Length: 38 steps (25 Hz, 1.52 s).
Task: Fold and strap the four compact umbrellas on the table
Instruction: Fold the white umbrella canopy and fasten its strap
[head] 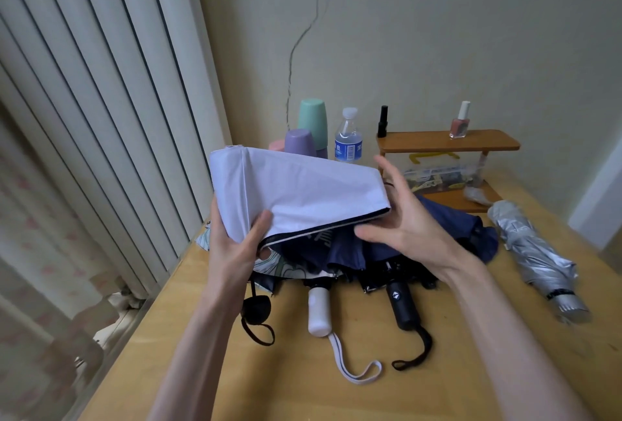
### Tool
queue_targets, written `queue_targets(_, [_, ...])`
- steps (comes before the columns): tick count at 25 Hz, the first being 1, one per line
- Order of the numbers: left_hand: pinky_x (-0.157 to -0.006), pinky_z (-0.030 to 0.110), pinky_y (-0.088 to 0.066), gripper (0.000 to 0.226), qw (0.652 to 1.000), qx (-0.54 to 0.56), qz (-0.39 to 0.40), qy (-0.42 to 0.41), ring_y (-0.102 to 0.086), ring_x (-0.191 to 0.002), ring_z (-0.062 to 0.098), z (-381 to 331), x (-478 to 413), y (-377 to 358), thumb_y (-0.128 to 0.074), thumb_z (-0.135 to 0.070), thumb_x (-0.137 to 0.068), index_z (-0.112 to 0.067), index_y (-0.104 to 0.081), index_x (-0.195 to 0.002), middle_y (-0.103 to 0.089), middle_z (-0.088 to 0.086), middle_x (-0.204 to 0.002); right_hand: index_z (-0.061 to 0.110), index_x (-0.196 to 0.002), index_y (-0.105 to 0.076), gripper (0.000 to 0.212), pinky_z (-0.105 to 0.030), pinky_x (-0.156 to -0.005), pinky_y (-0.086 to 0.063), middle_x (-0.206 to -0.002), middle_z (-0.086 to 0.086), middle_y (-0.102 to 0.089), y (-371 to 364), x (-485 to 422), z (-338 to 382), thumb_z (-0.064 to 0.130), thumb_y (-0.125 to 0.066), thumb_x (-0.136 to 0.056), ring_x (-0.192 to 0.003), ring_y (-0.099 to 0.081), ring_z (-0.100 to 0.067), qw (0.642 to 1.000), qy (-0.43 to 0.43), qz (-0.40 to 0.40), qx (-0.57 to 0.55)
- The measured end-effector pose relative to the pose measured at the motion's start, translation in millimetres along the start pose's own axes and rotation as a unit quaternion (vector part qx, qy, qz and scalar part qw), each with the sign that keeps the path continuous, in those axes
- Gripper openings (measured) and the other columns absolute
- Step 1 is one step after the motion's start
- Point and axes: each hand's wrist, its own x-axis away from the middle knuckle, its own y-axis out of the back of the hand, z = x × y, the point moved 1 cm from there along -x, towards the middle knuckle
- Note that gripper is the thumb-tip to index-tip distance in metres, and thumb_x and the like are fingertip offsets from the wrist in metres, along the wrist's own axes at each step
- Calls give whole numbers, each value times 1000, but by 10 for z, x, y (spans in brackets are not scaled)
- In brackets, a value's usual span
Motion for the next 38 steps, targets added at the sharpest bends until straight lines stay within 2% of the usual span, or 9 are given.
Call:
queue_targets(2, [-81,43,-64,71,999,-29,23,-13,-69,-119,26,-15,-15,47,-82,-41,-86,-42,-47,-148,-65,1,-137,44,-154,-38,86,-28,-106,-52,-141,2,-65,42,45,76,0,-75,-90,-131,-62,-13,998,-4,48,-30])
queue_targets(7, [-111,57,-50,76,996,-54,72,-28,-59,-137,23,-35,-28,134,-83,-41,-87,-43,-45,-153,-59,-5,-149,4,-114,-70,16,-16,-85,-52,-107,0,-75,34,11,137,13,-68,-101,-104,-68,-11,998,-19,-19,60])
queue_targets(13, [-81,47,-63,75,996,-49,73,-18,-71,-112,21,-119,-1,181,-80,-38,-84,-50,-46,-149,-67,-8,-135,6,-102,-76,14,-27,-88,-58,-101,-5,-78,192,97,189,19,-74,-97,-96,-75,-14,984,-36,36,170])
queue_targets(19, [-94,68,-58,81,997,-49,56,0,-67,-126,28,-92,-15,145,-84,-43,-82,-54,-42,-150,-62,-6,-144,14,-106,-79,21,-22,-81,-61,-98,2,-81,265,67,253,10,-82,-86,-91,-78,-12,989,-6,-80,126])
queue_targets(24, [-98,56,-60,81,997,-41,56,-26,-64,-130,23,-88,12,84,-81,-36,-86,-48,-39,-155,-61,-5,-145,16,-132,-70,39,-26,-97,-58,-116,-5,-79,177,23,175,10,-76,-94,-109,-75,-17,994,-61,-81,-29])
queue_targets(27, [-88,52,-61,83,996,-61,46,-48,-64,-126,28,-91,21,25,-81,-33,-85,-48,-38,-154,-60,-7,-142,12,-115,-78,29,-26,-92,-60,-107,-1,-82,69,-8,111,30,-76,-93,-104,-77,-18,984,-123,-120,-36])
queue_targets(30, [-90,59,-60,82,996,-62,37,-58,-63,-127,30,-89,8,24,-80,-32,-86,-51,-38,-153,-60,-6,-142,12,-107,-79,20,-17,-77,-60,-98,-3,-82,51,-32,70,21,-81,-90,-94,-79,-16,975,-109,-189,-47])
queue_targets(34, [-90,62,-62,81,997,-43,8,-57,-64,-127,28,-101,9,17,-80,-31,-87,-56,-37,-151,-59,-6,-143,16,-104,-78,17,-16,-79,-58,-96,2,-82,-12,-55,82,5,-80,-90,-90,-77,-7,962,-57,-257,-79])
queue_targets(38, [-84,64,-63,81,998,-38,-4,-44,-65,-124,34,-94,15,-1,-79,-33,-86,-57,-36,-151,-58,-4,-145,10,-116,-77,21,-27,-85,-63,-103,-3,-82,-143,-68,67,20,-74,-98,-94,-78,-15,961,-88,-225,-135])
